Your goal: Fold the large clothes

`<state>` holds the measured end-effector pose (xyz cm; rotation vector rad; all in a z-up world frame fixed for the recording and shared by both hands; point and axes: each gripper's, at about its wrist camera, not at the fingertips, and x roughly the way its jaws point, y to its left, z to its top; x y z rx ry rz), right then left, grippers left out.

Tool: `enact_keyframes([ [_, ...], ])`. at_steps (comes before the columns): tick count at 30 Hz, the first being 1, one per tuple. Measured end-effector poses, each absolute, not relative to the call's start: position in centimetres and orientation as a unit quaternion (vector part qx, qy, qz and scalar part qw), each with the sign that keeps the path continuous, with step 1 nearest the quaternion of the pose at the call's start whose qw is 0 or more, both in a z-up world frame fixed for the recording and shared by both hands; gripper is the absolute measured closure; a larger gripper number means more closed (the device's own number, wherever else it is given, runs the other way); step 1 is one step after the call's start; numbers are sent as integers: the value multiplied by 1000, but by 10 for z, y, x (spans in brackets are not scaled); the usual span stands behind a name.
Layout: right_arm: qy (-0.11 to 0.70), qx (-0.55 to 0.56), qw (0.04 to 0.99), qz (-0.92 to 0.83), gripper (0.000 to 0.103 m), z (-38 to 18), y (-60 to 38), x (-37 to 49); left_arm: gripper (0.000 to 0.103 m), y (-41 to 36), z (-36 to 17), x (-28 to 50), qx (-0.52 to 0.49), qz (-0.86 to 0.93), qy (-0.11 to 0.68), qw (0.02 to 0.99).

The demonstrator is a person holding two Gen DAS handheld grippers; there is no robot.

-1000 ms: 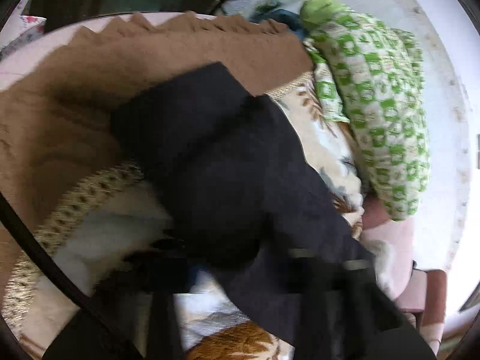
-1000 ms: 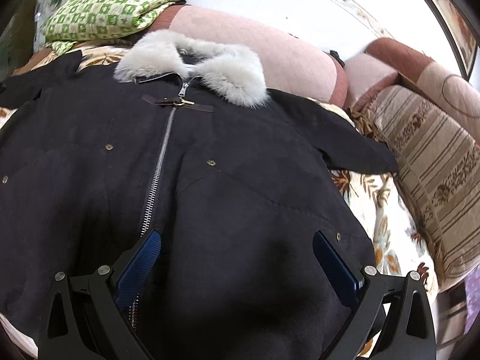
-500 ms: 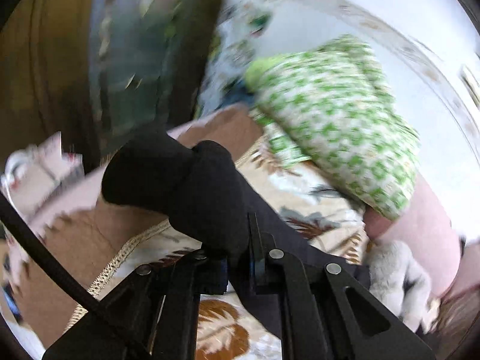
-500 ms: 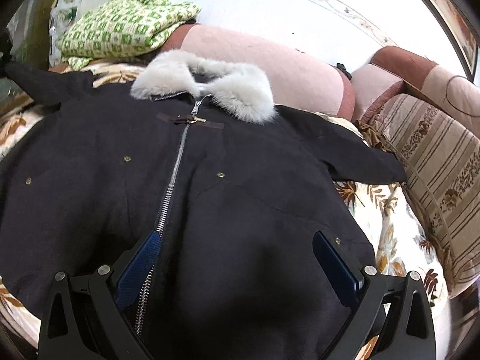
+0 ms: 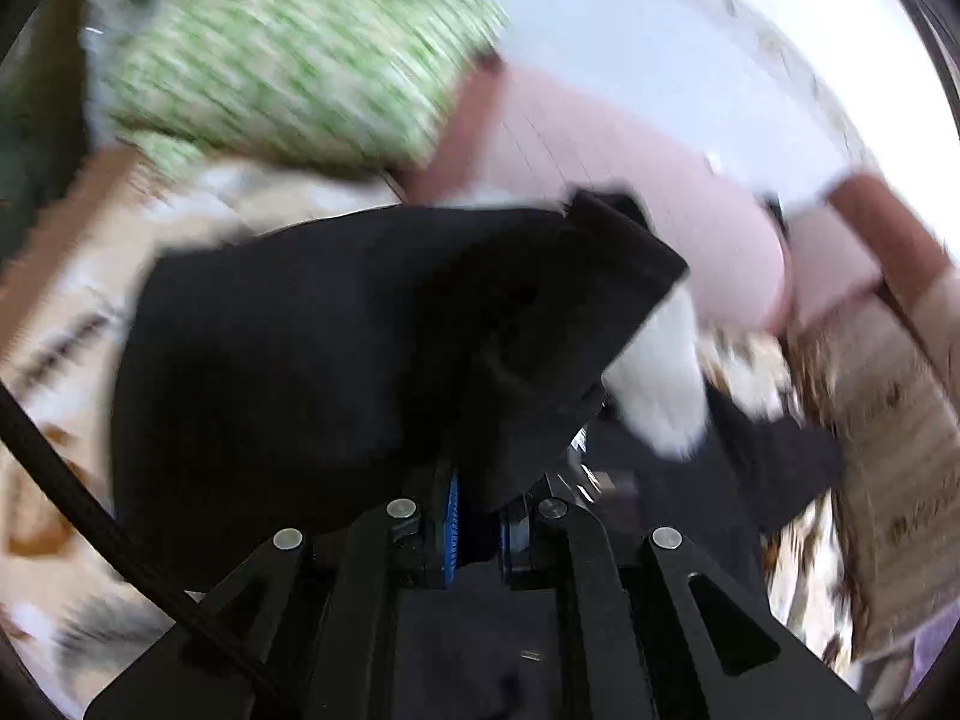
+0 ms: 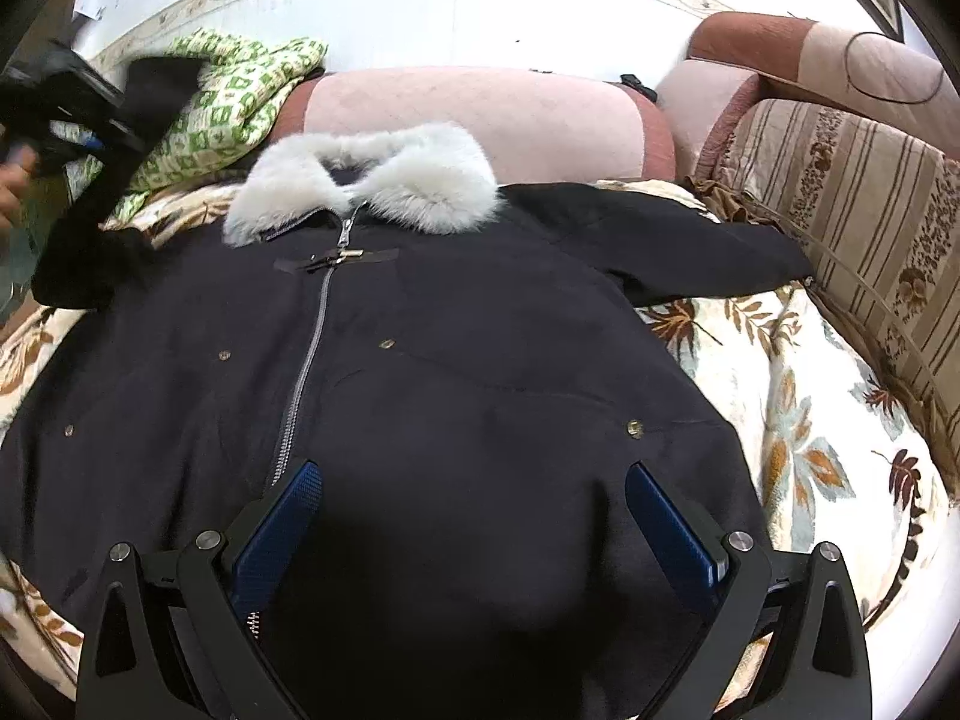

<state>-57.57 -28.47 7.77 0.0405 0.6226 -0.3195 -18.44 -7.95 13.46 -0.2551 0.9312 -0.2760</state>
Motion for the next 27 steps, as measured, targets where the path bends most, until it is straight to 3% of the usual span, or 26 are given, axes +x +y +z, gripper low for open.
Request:
enact_keyframes([
  [7,307,59,935,-166,1,77,-309,-581,93,-175,47,-191,-104,-164,533,823],
  [14,313,114,931,-153,1,81,-332,-570,82,-173,67,-222,-74,-238,503,828],
  [16,311,132,930,-147,1,85,-337,-561,76,-165,67,-236,-71,-254,500,825],
  [17,308,146,930,-141,1,87,-339,-555,58,-161,68,-242,-73,-268,497,822],
  [18,305,158,929,-135,1,89,-340,-548,24,-158,67,-244,-83,-283,495,817],
  [19,303,165,929,-131,1,91,-340,-543,17,-149,66,-251,-113,-295,487,814],
  [27,305,184,931,-85,1,100,-336,-481,17,-87,72,-298,-219,-299,452,812],
])
